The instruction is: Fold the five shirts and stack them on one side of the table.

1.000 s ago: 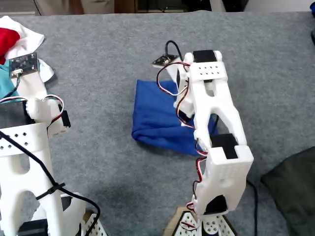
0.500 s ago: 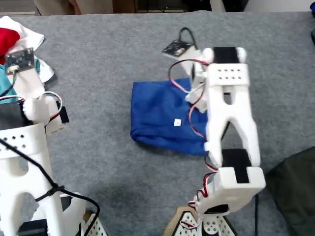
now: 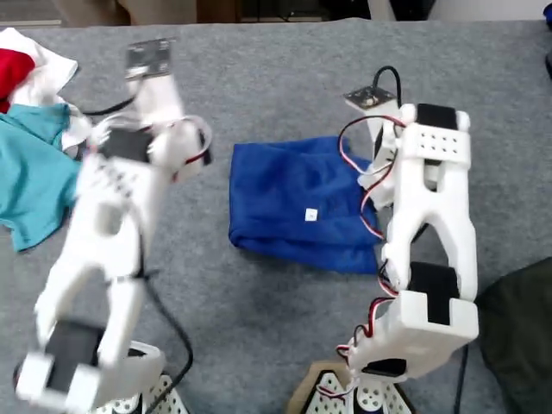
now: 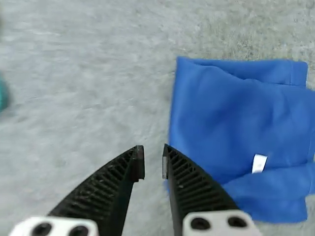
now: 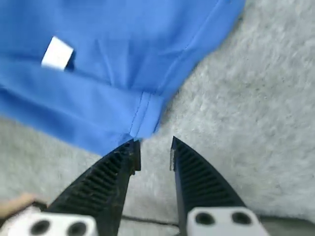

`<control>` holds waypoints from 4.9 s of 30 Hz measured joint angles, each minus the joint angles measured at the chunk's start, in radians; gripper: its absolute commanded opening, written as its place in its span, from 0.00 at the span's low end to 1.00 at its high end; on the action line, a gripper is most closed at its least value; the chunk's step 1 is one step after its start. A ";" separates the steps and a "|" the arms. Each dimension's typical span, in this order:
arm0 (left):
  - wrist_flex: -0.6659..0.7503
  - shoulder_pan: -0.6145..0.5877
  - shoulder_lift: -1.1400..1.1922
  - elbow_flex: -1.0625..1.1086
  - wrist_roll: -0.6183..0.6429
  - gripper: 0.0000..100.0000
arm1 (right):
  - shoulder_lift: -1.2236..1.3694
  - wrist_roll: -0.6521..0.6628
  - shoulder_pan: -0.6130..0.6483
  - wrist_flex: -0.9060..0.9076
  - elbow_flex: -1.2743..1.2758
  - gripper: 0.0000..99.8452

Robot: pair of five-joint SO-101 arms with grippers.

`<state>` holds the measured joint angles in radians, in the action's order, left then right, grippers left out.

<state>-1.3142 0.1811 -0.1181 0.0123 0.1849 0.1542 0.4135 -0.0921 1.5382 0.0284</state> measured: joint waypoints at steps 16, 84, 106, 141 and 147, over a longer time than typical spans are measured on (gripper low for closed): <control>-0.408 0.140 0.945 -0.970 0.094 0.09 | 0.192 -0.233 0.058 -0.227 0.018 0.25; -0.411 -0.443 -0.359 0.155 -0.324 0.09 | -0.135 -1.720 0.371 -0.720 0.669 0.49; -0.430 -0.443 -0.327 0.055 -0.354 0.09 | -0.120 -1.519 0.192 -0.907 0.713 0.01; -0.434 -0.443 -0.566 0.055 -0.354 0.09 | -1.112 -1.301 -0.299 -0.730 0.749 0.01; -0.434 -0.443 -0.566 0.055 -0.354 0.09 | -1.119 -1.243 -0.551 -0.730 0.749 0.01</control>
<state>-1.7484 -0.2624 -0.6843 0.0675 -0.1695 -0.9643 -0.8293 -0.6429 0.8078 0.7772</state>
